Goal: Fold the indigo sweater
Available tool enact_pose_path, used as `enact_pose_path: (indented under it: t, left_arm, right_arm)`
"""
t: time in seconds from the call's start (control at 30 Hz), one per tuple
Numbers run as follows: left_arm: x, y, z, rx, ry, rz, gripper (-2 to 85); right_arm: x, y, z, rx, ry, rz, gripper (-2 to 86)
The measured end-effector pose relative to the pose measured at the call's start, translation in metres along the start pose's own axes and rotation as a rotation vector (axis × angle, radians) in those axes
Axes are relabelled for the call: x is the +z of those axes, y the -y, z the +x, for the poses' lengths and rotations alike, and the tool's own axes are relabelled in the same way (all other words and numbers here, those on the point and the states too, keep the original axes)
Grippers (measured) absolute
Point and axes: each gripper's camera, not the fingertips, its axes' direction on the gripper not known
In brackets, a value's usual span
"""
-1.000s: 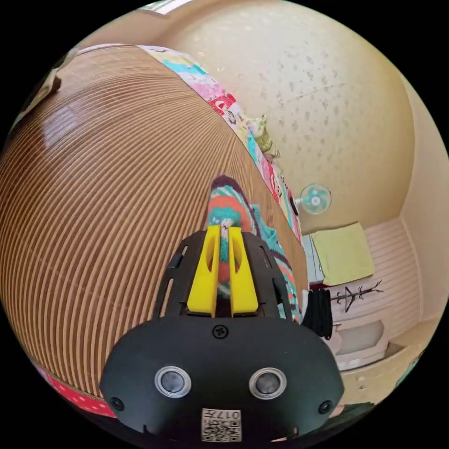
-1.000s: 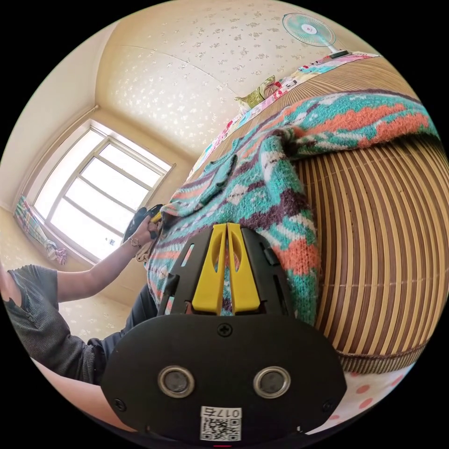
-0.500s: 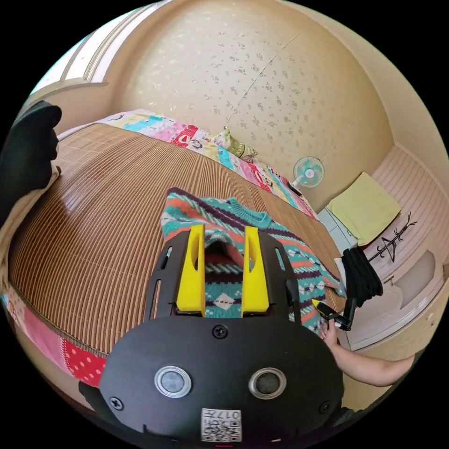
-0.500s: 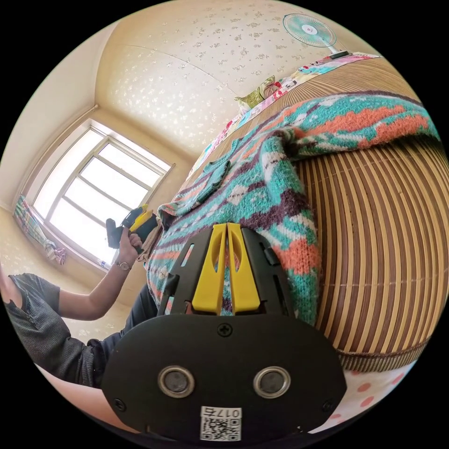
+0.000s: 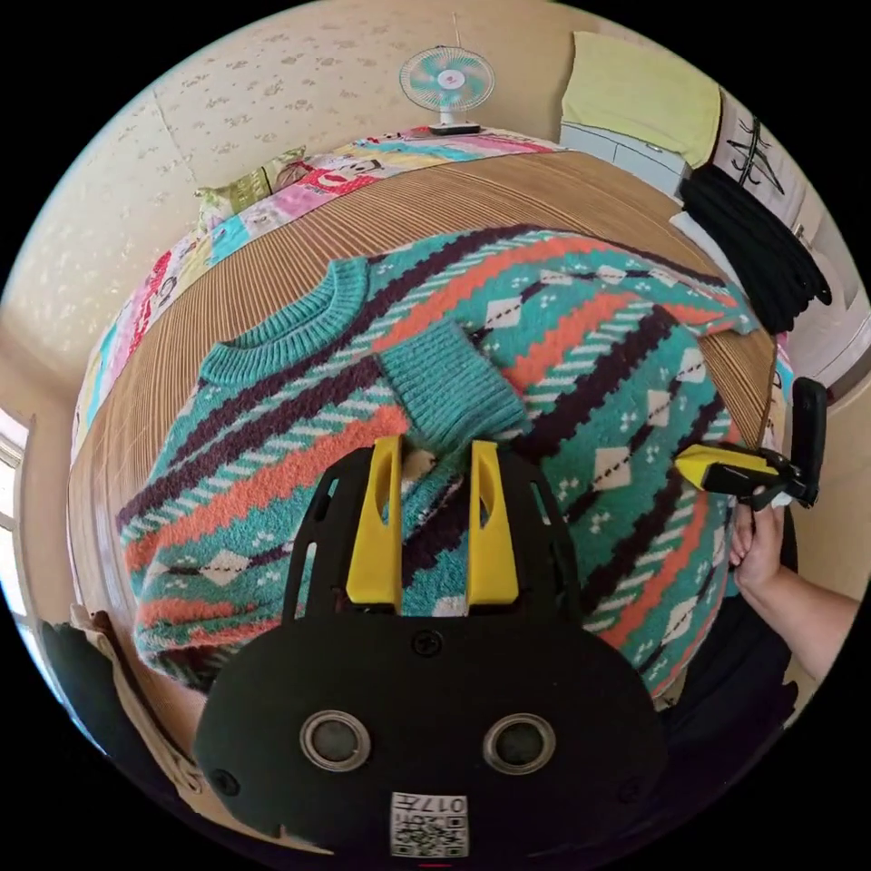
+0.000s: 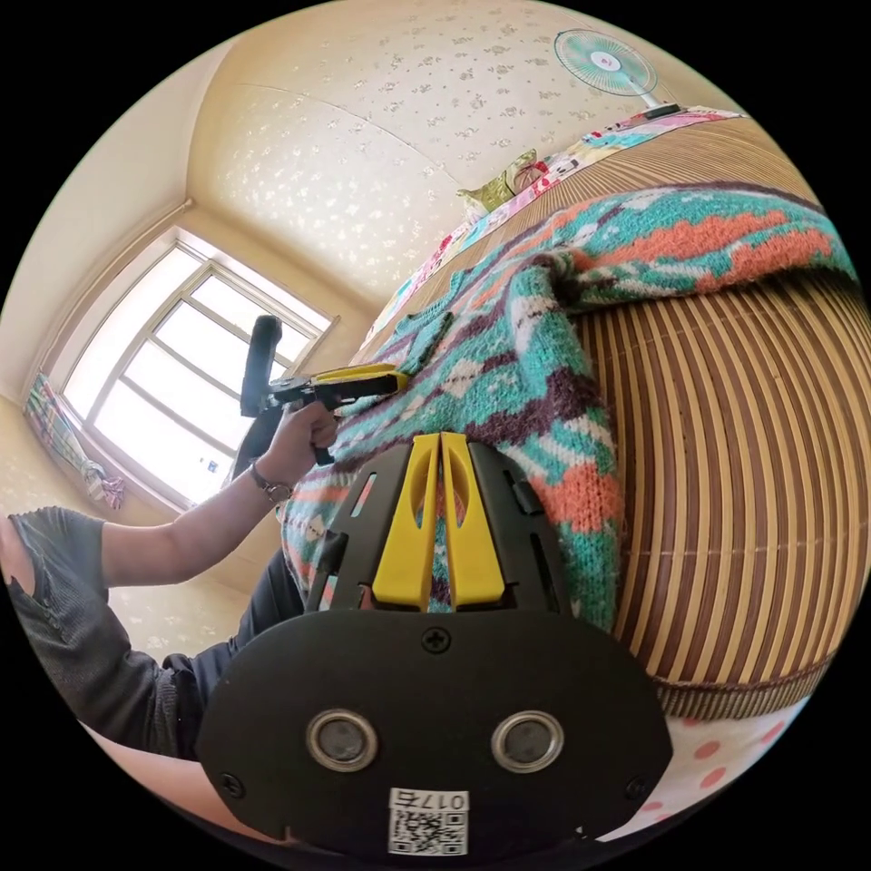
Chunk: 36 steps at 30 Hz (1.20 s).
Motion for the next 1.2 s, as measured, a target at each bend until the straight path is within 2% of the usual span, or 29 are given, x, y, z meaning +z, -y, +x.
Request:
enact_pose_path:
  t: [0.07, 0.13, 0.2, 0.33, 0.47, 0.6, 0.67, 0.73, 0.8, 0.87, 0.93, 1.03, 1.07, 1.1, 1.13, 1.2]
  left_arm:
    - [-0.024, 0.005, -0.012, -0.118, -0.074, 0.103, 7.8]
    - [-0.052, 0.007, -0.028, -0.215, -0.276, 0.28, 7.7]
    - [-0.054, 0.014, -0.025, -0.202, -0.351, 0.32, 7.9]
    - [-0.002, 0.023, 0.002, -0.184, -0.329, 0.027, 10.2]
    - [-0.025, -0.033, 0.013, -0.185, -0.424, 0.151, 9.7]
    - [-0.055, -0.099, 0.026, -0.147, -0.387, 0.075, 9.2]
    - [-0.074, -0.131, 0.026, -0.117, -0.381, 0.053, 8.7]
    - [-0.097, -0.174, 0.021, -0.12, -0.355, 0.026, 7.7]
    - [-0.108, -0.2, 0.014, -0.142, -0.348, -0.019, 7.0]
    - [-0.119, -0.221, 0.002, -0.207, -0.376, -0.051, 6.0]
    - [-0.14, -0.242, -0.026, -0.363, -0.453, -0.045, 6.2]
    - [-0.18, -0.263, -0.063, -0.529, -0.563, 0.094, 6.5]
    - [-0.189, -0.267, -0.069, -0.555, -0.581, 0.127, 6.5]
    - [-0.206, -0.274, -0.081, -0.601, -0.613, 0.188, 6.5]
    - [-0.224, -0.279, -0.091, -0.644, -0.639, 0.242, 6.5]
    - [-0.255, -0.284, -0.1, -0.665, -0.643, 0.328, 6.5]
  right_arm:
    - [0.002, 0.004, 0.002, -0.012, -0.009, 0.001, 0.4]
    - [0.005, 0.007, 0.003, -0.026, -0.024, 0.006, 0.4]
    - [0.008, 0.013, 0.006, -0.037, -0.037, 0.009, 0.3]
    - [0.012, 0.025, 0.015, -0.03, -0.029, 0.006, 0.4]
    - [0.016, 0.042, 0.028, 0.007, 0.003, -0.007, 0.7]
    - [0.001, 0.07, 0.05, 0.133, 0.143, -0.105, 1.6]
    - [-0.037, 0.072, 0.049, 0.12, 0.089, 0.01, 2.7]
    - [-0.081, 0.066, 0.068, 0.293, -0.064, 0.158, 8.1]
    - [-0.129, 0.058, 0.097, 0.465, -0.191, 0.343, 20.1]
    - [-0.145, 0.064, 0.121, 0.523, -0.136, 0.401, 20.5]
    - [-0.149, 0.08, 0.146, 0.566, -0.064, 0.417, 20.6]
    - [-0.149, 0.112, 0.176, 0.681, -0.074, 0.439, 17.3]
    - [-0.149, 0.124, 0.181, 0.727, -0.071, 0.47, 13.0]
    - [-0.151, 0.14, 0.169, 0.662, -0.071, 0.534, 6.1]
    - [-0.15, 0.152, 0.157, 0.605, -0.08, 0.551, 5.7]
    - [-0.126, 0.21, 0.081, 0.301, -0.049, 0.544, 4.7]
